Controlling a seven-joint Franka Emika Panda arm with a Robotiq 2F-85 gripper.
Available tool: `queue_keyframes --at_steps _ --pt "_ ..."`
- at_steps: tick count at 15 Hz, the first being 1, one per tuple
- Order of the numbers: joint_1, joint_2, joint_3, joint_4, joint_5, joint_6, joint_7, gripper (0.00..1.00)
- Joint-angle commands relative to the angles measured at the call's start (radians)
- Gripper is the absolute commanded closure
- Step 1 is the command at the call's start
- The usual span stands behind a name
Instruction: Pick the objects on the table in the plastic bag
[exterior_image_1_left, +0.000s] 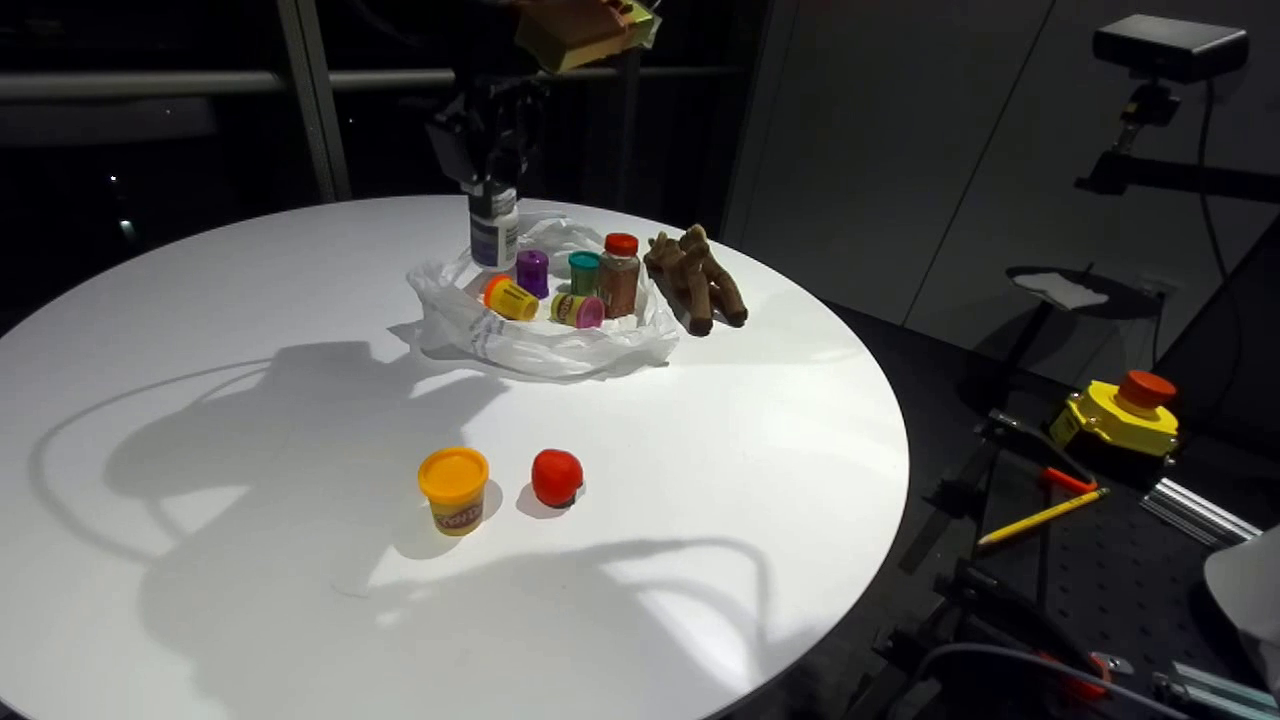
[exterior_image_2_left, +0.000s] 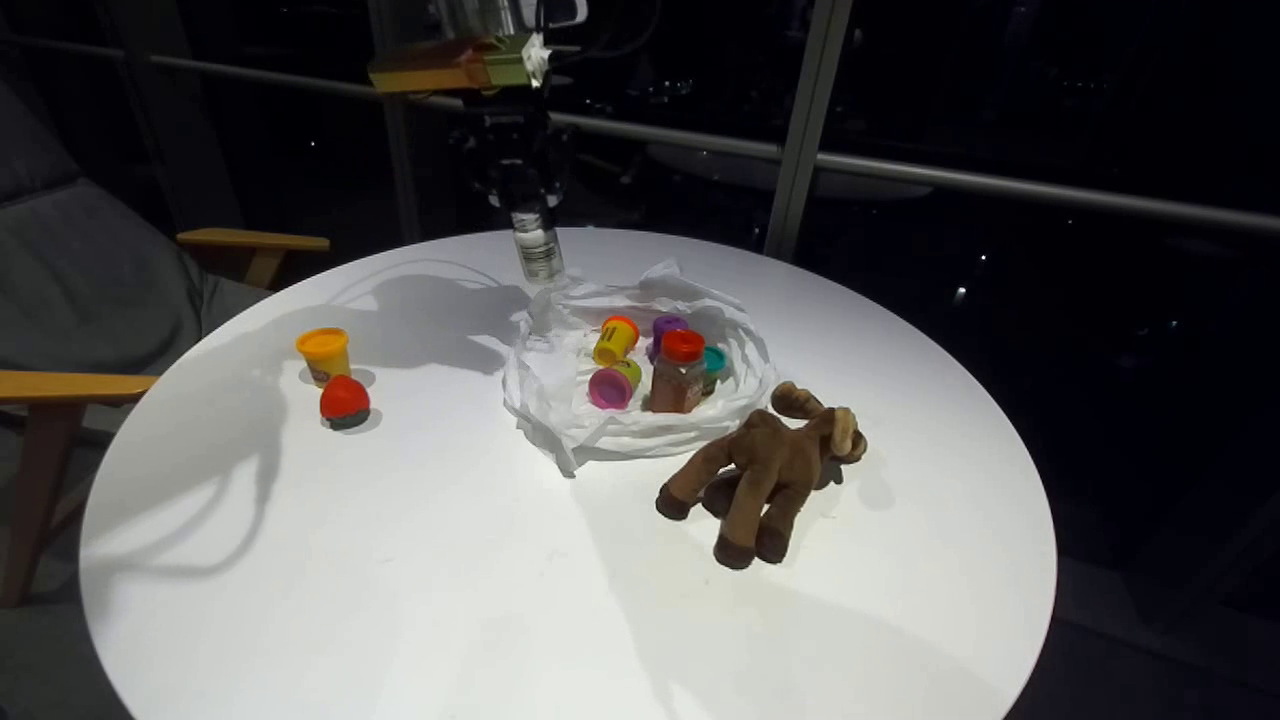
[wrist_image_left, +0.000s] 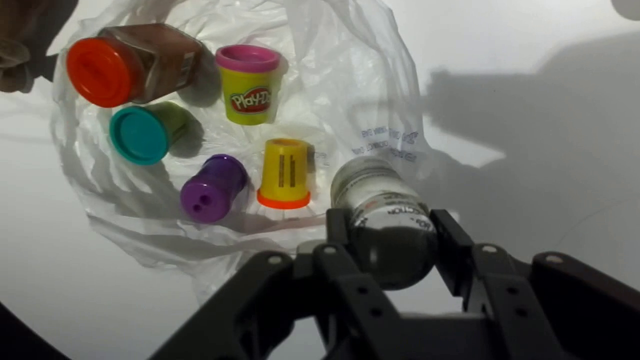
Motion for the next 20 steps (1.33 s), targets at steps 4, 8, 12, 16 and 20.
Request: queue_keyframes --at_steps 4,8,12,16,20 --pt "-0.034 0.036 -0.022 -0.003 -0.007 0.005 0.036 0.80" --pt "-0.059 0.083 -0.019 0.003 0.010 0.013 0.033 0.80" --pt "-0.029 0.142 0.001 0.010 0.027 0.026 0.091 0.80" --pt "-0.003 0.184 0.022 0.013 0.050 0.074 0.126 0.80" --pt "0.024 0.188 0.004 0.018 0.040 0.098 0.176 0.80"
